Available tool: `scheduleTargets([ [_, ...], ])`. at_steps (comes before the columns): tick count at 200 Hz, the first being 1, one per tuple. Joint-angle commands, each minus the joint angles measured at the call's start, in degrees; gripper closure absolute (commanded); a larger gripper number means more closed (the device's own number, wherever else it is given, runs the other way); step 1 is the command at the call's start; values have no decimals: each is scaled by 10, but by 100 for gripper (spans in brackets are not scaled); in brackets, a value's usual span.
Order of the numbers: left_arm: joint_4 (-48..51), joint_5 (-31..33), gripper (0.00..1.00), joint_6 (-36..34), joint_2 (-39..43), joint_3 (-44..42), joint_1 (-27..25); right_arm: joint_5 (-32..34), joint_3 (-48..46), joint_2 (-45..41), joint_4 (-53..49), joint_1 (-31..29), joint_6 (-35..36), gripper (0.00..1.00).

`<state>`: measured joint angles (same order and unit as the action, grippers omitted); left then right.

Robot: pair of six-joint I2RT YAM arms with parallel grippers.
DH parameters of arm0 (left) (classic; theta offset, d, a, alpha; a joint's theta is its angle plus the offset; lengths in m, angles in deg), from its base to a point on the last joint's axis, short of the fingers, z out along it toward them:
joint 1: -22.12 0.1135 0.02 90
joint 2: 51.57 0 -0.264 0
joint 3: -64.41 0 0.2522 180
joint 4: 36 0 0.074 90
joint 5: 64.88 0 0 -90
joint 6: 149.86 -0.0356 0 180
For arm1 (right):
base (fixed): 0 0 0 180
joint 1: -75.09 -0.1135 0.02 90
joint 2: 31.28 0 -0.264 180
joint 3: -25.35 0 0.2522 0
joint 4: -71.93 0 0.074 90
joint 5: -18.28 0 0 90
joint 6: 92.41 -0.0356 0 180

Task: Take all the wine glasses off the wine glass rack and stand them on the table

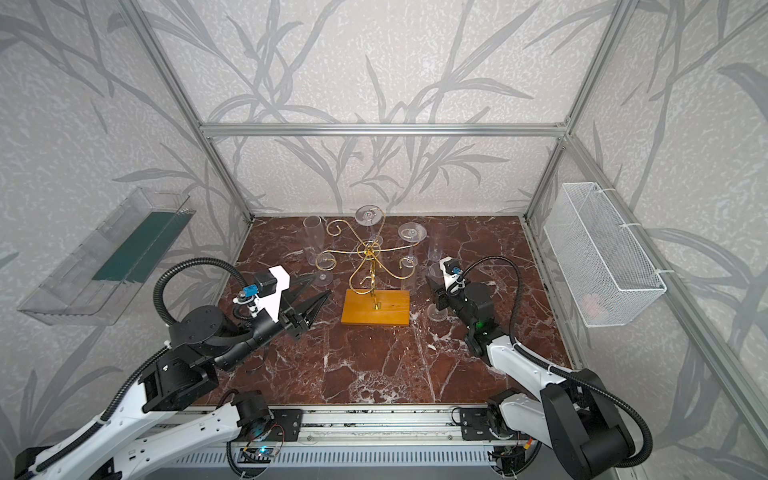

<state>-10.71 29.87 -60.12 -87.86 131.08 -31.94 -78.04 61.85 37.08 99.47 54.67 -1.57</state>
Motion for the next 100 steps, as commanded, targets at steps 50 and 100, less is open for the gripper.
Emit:
scheduleTargets([
  [50,-16,18,50,4,-5,18,-1,-29,40,87,122,15,-10,64],
  [100,-14,21,50,4,-5,17,-1,-27,37,113,137,15,-12,64],
])
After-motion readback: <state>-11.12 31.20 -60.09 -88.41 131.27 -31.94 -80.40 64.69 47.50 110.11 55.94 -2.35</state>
